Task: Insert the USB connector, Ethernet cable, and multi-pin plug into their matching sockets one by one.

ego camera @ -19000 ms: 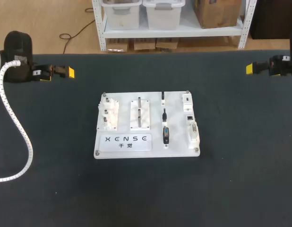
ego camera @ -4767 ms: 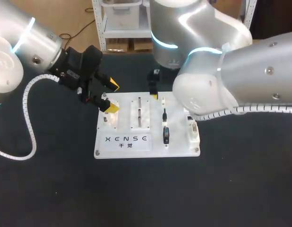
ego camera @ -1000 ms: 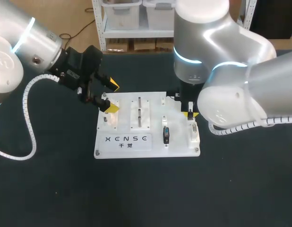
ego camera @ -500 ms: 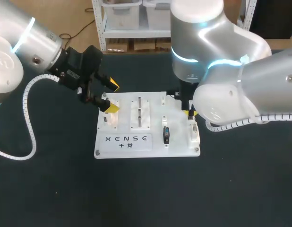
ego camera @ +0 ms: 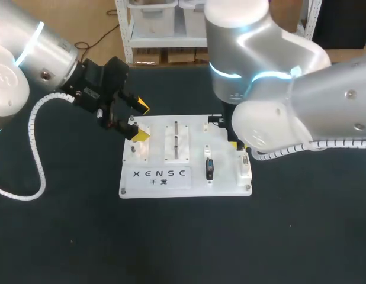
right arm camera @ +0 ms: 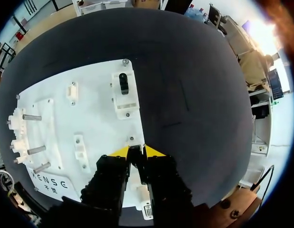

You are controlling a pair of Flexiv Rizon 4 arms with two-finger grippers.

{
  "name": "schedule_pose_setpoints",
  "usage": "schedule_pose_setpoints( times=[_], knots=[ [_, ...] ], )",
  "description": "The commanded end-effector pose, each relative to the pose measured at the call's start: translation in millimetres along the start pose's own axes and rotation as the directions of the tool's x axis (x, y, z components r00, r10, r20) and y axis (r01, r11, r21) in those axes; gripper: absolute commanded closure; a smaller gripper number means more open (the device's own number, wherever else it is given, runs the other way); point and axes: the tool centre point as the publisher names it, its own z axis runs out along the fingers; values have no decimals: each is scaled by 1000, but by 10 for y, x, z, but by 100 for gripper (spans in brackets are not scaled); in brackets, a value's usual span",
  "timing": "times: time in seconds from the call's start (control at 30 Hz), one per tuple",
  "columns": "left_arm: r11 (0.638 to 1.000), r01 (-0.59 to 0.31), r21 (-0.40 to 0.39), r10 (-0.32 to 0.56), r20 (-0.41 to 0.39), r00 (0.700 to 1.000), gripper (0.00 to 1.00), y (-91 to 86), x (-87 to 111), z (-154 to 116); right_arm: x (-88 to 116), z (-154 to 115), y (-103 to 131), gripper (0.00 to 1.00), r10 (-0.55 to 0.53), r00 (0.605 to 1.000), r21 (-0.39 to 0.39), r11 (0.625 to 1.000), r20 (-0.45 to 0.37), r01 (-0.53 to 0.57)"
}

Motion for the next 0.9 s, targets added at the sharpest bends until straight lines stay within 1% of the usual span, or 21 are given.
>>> schedule_pose_setpoints(
  times=[0.03, 0.1, 0.13, 0.17, 0.2, 0.23, 0.3, 0.4, 0.5, 0.57, 0.7, 0.8, 0.9],
  knots=[
    [1000, 0, 2, 0, -3, 1000, 0, 9, -2, -1, -15, 157, -50, 100, 14, 1000, 1, 1000, 16, -14],
    [1000, 0, 2, 0, -3, 1000, 0, 9, -2, -1, -41, 78, -46, 100, 16, 999, -7, 1000, 43, -16],
    [1000, 0, 2, 0, -3, 1000, 0, 9, -2, -1, -55, 22, -40, 97, 19, 998, -13, 1000, 54, -18],
    [1000, 0, 2, 0, -3, 1000, 0, 9, -2, -1, -71, -36, -32, 69, 20, 997, -20, 1000, 68, -19],
    [1000, 0, 2, 0, -3, 1000, 0, 9, -2, -1, -86, -90, -24, 51, 18, 996, -27, 1000, 83, -16],
    [1000, 0, 2, 0, -3, 1000, 0, 9, -2, -1, -100, -147, -11, 0, 17, 995, -32, 999, 98, -14],
    [1000, 0, 2, 0, -3, 1000, 0, 9, -2, -1, -111, -258, 22, 0, 10, 992, -28, 1000, 124, -7],
    [1000, 0, 2, 0, -3, 1000, 0, 9, -2, -1, -105, -411, 74, 0, -9, 988, -44, 999, 155, 16],
    [1000, 0, 2, 0, -3, 1000, 0, 9, -2, -1, -62, -551, 151, 0, -29, 985, -59, 997, 171, 40],
    [1000, 0, 2, 0, -3, 1000, 0, 9, -2, -1, 3, -616, 222, 0, -48, 984, -72, 996, 170, 61],
    [1000, 0, 2, 0, -3, 1000, 0, 9, -2, -1, 182, -630, 377, 0, -92, 985, -96, 990, 147, 107],
    [1000, 0, 2, 0, -3, 1000, 0, 9, -2, -1, 366, -572, 487, 0, -128, 984, -105, 985, 121, 140],
    [1000, 0, 2, 0, -3, 1000, 0, 9, -2, -1, 502, -508, 531, 0, -149, 983, -112, 981, 108, 161]
  ],
)
